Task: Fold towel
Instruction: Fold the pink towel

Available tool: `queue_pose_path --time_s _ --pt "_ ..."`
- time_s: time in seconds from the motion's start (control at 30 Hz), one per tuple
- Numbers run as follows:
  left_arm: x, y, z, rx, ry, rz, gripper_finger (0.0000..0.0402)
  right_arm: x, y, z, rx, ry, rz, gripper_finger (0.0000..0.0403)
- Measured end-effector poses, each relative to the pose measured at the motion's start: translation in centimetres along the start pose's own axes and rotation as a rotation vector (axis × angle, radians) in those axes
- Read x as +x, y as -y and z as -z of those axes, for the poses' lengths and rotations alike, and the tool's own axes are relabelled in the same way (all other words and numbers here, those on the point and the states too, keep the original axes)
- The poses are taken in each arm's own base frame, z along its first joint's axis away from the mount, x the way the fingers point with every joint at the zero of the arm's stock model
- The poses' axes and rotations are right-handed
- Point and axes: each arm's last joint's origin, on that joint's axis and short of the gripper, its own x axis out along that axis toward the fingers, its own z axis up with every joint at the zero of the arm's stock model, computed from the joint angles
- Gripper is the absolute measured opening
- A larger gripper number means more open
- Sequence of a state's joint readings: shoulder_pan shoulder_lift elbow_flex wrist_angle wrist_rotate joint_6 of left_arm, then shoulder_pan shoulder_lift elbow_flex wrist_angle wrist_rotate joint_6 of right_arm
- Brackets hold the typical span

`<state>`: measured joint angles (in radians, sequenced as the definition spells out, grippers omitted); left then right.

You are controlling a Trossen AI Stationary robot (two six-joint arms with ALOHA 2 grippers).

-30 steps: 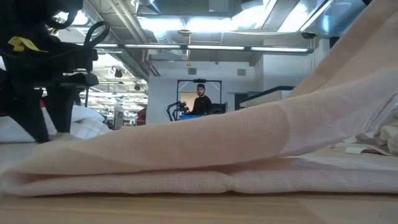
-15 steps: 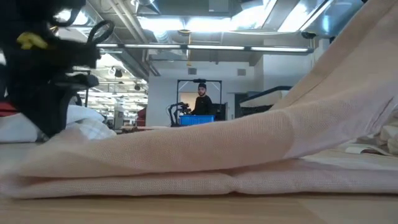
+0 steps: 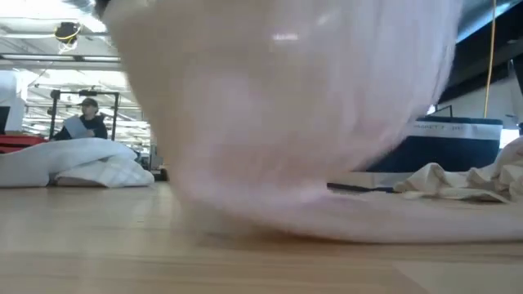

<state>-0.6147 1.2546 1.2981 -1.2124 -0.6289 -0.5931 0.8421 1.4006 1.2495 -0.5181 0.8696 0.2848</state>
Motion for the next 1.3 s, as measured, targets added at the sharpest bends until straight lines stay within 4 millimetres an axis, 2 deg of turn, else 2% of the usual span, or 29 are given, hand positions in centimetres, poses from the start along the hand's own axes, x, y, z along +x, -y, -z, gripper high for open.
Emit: queue_pose_path --time_s 0.13,0.3,0.47,0.63,0.77,0.93,1.1,1.3 --pt "-4.0 -2.9 -1.6 -0.003 0.175 -0.035 0.0003 -2.7 4.2 -2.4 0.013 0.136 0.114 0.0001" --pt "-7.4 -6.4 -2.6 -0.080 0.336 -0.129 0.0002 -4.3 8.9 -4.1 0.029 0.216 0.215 0.0001" --pt "-9.4 -9.2 -2.6 -0.158 0.424 -0.235 0.0004 -5.8 12.9 -5.1 0.049 0.276 0.354 0.0001" --pt "-10.6 -11.3 -2.1 -0.235 0.476 -0.342 0.0002 -7.3 15.8 -5.8 0.054 0.321 0.471 0.0001" --pt "-10.8 -12.0 -1.8 -0.262 0.478 -0.362 0.0006 -7.5 16.7 -5.7 0.067 0.317 0.502 0.0001" --pt "-10.7 -11.9 -2.0 -0.242 0.471 -0.376 0.0002 -6.9 16.2 -5.5 0.038 0.294 0.491 0.0001" --pt "-10.4 -11.7 -2.3 -0.175 0.467 -0.501 0.0002 -5.8 15.6 -5.5 0.012 0.268 0.494 0.0001" --pt "-10.1 -12.1 -2.6 -0.093 0.426 -0.691 0.0002 -3.4 16.8 -5.4 -0.002 0.199 0.589 0.0007"
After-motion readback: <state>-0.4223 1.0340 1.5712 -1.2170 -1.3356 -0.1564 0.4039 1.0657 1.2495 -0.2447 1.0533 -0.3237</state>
